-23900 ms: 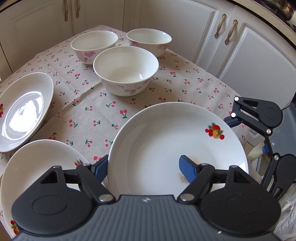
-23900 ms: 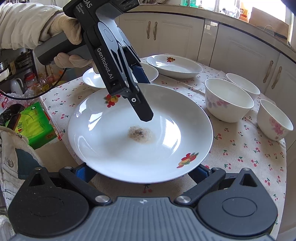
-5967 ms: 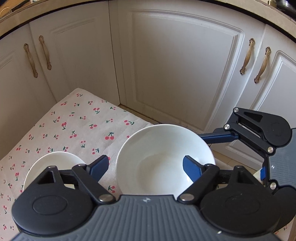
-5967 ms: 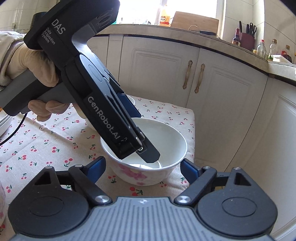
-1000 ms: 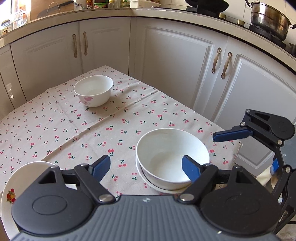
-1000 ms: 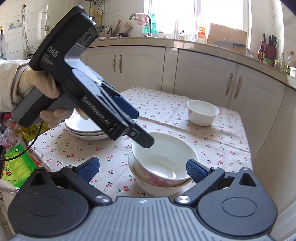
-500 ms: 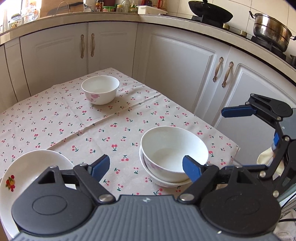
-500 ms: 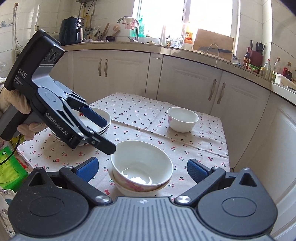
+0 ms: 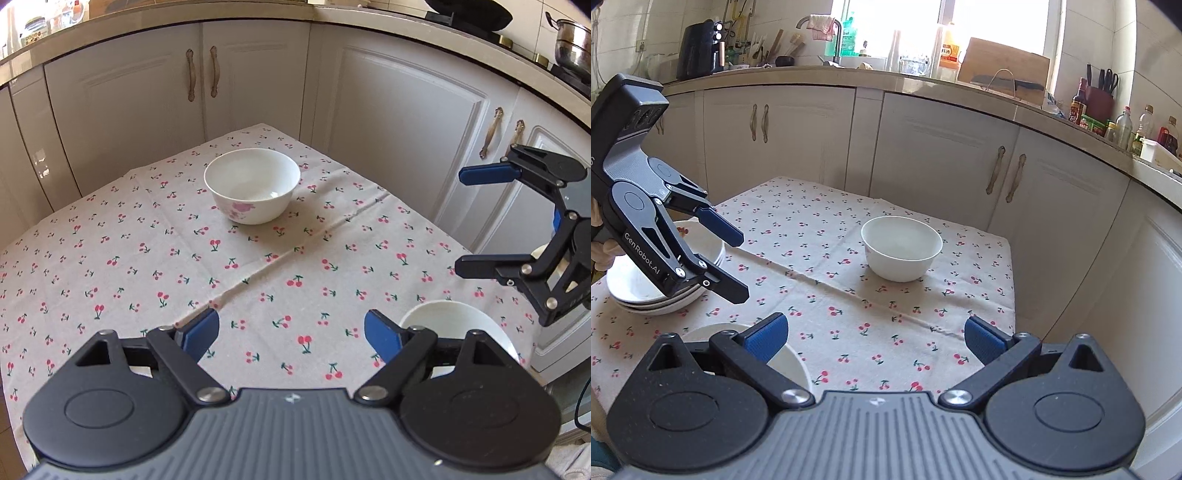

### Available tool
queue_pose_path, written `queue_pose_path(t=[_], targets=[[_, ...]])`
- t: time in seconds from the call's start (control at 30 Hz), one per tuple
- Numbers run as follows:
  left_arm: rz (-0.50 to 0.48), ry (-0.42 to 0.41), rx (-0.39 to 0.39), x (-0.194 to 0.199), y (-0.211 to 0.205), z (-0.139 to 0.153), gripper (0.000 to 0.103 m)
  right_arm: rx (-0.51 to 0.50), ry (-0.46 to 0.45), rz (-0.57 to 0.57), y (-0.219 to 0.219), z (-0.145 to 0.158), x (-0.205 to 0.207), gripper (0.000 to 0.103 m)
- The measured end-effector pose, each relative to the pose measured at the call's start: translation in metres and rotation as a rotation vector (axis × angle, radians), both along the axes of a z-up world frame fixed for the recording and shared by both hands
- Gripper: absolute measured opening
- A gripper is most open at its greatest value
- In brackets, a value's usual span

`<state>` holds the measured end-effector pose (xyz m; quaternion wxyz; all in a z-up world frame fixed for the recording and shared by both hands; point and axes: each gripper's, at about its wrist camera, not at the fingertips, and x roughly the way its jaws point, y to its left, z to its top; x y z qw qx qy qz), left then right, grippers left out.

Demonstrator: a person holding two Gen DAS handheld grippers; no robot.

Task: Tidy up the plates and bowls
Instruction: 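Move the left tool toward the remaining white bowl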

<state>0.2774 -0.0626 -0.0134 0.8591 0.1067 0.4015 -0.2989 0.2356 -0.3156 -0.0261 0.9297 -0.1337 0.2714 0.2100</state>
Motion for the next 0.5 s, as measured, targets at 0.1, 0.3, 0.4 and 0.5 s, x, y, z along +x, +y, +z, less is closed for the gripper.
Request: queue_pose_path(t=[0.1, 0.3, 0.4, 0.5], targets=[[-0.003, -0.008, 0.007, 0.020, -0.010, -0.002, 0.086, -0.013, 0.008, 0.003, -0.003, -0.004, 0.025, 0.103], [0.007, -0.050, 0.024, 0.055, -0.028, -0.001, 0.086, -0.053, 0.015, 0.034, -0.003, -0.015, 0.062, 0.103], [0.006, -0.065, 0.032, 0.073, -0.036, 0.000, 0.086, -0.051, 0.017, 0.060, -0.003, -0.020, 0.076, 0.103], [0.010, -0.069, 0.032, 0.089, -0.042, -0.002, 0.086, -0.051, 0.017, 0.084, -0.002, -0.025, 0.091, 0.103]])
